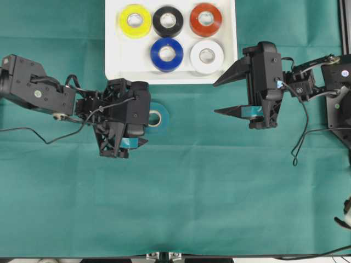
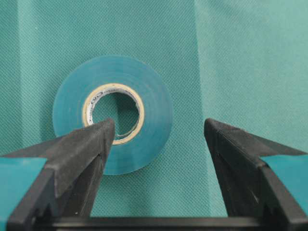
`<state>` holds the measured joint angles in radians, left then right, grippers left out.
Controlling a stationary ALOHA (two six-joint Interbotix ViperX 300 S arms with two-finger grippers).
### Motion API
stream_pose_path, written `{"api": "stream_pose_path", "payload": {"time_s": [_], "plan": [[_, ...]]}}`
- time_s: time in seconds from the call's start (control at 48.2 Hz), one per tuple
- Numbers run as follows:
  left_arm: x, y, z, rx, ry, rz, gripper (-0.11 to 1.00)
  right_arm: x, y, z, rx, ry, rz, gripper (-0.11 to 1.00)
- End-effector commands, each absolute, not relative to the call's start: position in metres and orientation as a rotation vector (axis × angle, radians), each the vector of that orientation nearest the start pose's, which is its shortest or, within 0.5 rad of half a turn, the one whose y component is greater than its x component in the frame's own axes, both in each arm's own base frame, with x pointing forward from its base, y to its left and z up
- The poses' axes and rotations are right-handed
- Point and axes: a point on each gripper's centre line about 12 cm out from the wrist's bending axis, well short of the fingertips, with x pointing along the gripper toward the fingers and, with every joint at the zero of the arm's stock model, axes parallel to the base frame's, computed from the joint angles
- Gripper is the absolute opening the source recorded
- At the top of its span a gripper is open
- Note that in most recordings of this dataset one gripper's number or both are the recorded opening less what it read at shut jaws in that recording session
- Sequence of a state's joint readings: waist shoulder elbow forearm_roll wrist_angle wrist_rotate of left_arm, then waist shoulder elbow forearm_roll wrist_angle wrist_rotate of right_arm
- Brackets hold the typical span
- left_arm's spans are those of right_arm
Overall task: Put the tape alternately from left to right into the white case.
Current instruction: 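Move the left gripper onto the teal roll and grasp it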
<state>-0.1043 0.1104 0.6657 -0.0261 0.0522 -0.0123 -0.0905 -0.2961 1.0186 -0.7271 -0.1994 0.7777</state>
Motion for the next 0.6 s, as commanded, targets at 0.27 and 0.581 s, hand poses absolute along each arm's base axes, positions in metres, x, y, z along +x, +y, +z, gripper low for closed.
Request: {"api": "stream_pose_path", "payload": {"time_s": [0.27, 0.581], "plan": [[0.396, -0.042, 0.131, 0.011, 0.786, -0.089, 0.92, 0.296, -0.01, 0.172, 0.126, 0.559, 0.03, 0.79], [0.402, -0.045, 0.123, 0.009, 0.802, -0.091, 0.92, 0.296, -0.01, 0.169, 0.127, 0.571, 0.03, 0.79]]}}
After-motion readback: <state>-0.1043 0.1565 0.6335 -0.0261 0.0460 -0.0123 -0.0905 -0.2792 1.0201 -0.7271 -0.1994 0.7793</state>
